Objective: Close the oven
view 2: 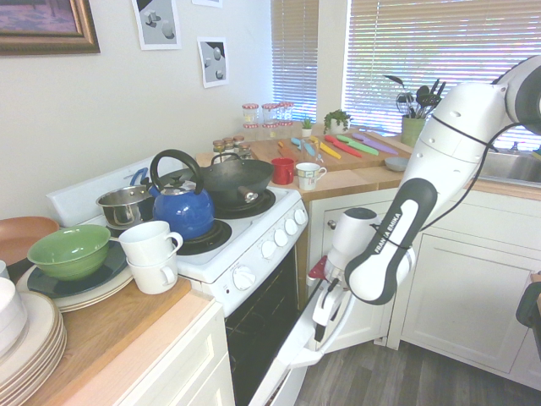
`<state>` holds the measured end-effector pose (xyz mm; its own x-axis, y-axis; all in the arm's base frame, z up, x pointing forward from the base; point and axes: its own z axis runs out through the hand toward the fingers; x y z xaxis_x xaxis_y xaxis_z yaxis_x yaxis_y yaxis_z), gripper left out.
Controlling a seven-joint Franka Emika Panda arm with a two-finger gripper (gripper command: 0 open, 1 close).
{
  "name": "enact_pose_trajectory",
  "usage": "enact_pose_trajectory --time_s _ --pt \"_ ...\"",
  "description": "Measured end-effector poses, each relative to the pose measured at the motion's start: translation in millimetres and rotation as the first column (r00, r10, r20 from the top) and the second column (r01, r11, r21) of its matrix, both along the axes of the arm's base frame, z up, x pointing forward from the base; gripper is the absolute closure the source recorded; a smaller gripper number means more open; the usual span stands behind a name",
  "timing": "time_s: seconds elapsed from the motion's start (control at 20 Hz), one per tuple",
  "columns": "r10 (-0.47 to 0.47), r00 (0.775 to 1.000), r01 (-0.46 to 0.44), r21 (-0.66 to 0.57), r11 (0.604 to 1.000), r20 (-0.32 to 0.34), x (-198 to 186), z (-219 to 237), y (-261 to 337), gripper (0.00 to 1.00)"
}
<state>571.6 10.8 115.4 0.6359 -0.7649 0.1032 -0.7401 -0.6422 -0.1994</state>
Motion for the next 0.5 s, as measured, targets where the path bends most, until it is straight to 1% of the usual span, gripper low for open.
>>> enact_pose_trajectory --time_s 0.1,0.15,0.25,0.4,0.5 --pt "-0.008 1.000 0.008 -0.002 1.000 0.018 22.1 16.1 2.2 0.00" --pt "-0.014 1.000 0.014 0.002 1.000 0.008 31.6 25.5 2.0 0.00" --pt "-0.008 0.999 0.008 -0.008 1.000 -0.046 40.5 57.5 -9.0 0.00" --pt "0.018 0.991 -0.027 -0.065 0.997 -0.136 34.0 132.3 -56.7 0.00" --pt "0.078 0.984 -0.089 -0.060 0.994 -0.157 19.9 186.2 -97.0 0.00"
